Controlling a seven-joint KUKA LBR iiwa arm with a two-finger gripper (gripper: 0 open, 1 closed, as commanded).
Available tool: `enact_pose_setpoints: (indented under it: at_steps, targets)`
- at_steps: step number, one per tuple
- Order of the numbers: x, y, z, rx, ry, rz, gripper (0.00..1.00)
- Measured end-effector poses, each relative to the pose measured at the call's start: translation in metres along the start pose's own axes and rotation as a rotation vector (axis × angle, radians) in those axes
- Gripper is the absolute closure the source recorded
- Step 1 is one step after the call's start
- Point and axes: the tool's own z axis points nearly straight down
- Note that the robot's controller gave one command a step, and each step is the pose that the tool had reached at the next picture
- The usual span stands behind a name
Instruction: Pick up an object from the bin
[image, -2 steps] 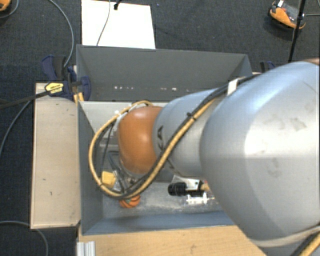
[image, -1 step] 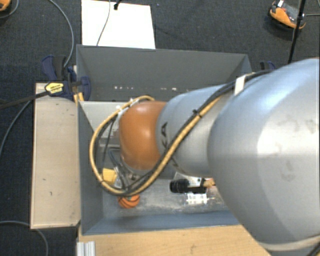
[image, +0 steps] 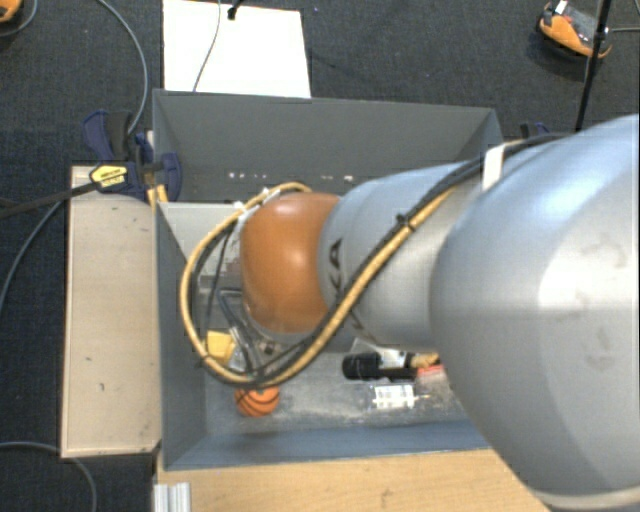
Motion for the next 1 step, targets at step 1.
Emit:
enact_pose_setpoints:
  at_steps: [1]
  targets:
    - [-0.0002,0.0002,-0.0105,-0.001,-0.001,0.0,1.0]
